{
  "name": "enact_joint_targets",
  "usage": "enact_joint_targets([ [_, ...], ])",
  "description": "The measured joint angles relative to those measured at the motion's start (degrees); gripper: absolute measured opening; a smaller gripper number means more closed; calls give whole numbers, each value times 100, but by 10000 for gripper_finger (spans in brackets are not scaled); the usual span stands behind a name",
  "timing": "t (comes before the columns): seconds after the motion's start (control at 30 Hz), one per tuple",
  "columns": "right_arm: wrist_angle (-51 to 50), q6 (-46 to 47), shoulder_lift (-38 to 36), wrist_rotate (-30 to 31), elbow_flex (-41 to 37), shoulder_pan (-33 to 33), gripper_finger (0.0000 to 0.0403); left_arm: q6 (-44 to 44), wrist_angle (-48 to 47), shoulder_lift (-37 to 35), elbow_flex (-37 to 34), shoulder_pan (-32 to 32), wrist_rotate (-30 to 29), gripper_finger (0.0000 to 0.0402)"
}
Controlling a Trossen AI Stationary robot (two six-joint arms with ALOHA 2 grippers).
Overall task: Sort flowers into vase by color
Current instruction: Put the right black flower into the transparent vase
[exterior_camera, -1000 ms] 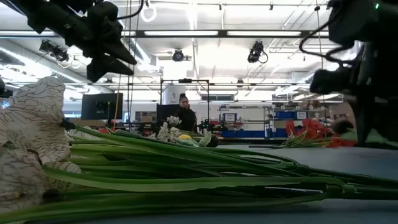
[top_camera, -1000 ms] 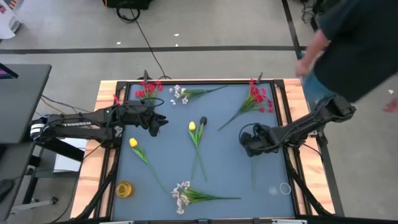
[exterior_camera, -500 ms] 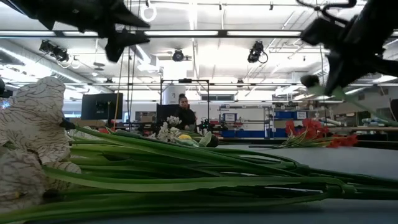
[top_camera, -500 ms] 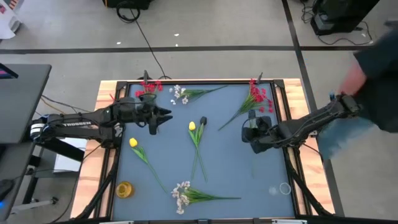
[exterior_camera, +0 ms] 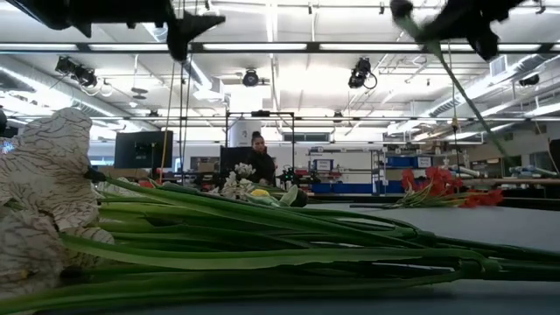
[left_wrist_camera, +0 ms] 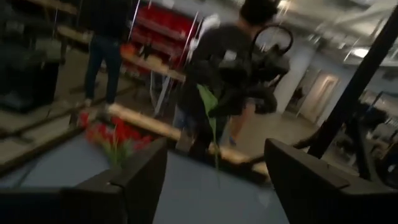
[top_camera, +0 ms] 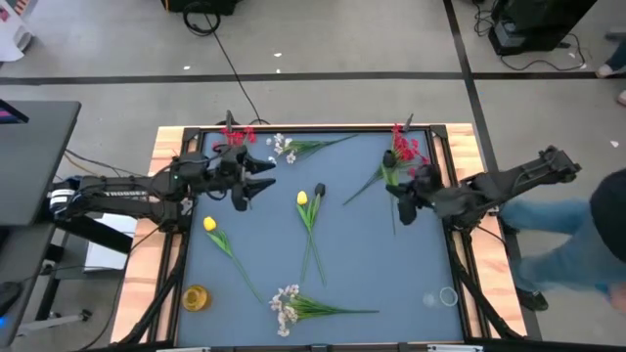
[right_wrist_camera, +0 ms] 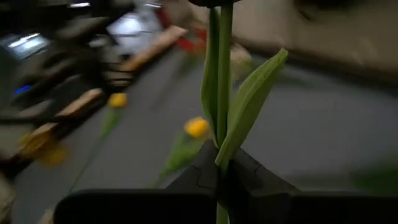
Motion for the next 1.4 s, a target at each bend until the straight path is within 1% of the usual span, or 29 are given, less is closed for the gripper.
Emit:
enact_joint_targets([
  [0.07,642,-1304,-160,-477,2,0,15,56,21,110,158,0,-43,277],
  [0.13,1158,-2379,-262,-1161,2,0,16,188,-239,246,331,-4,-54,277],
  [0.2,1597,-2822,-362,-1731,2,1,17,366,-283,459,569,-25,-55,277],
  [0.27,1991,-3066,-461,-2049,5,29,17,531,-311,596,768,-28,-52,277],
  [0.33,2119,-3345,-612,-2372,7,131,15,671,-338,698,927,-28,-52,277],
  [0.47,1982,-3354,-1025,-2753,7,436,14,752,-337,752,1143,-28,-52,277],
  [0.67,1907,-3242,-1694,-3120,7,1153,14,714,-349,735,1165,-34,-49,277],
  [0.87,1520,-2642,-2191,-3708,4,1766,13,707,-340,746,1163,-35,-46,277],
  [1.0,1534,-2343,-2384,-4330,4,2084,13,702,-349,746,1160,-35,-45,277],
  [1.23,1583,-2307,-2497,-5095,-58,2458,13,697,-347,746,1160,-35,-41,277],
  [1.3,1612,-2317,-2491,-5232,-153,2540,13,689,-346,746,1160,-35,-41,277],
  [1.4,1835,-2420,-2490,-5261,-395,2643,13,690,-347,746,1160,-35,-41,277],
])
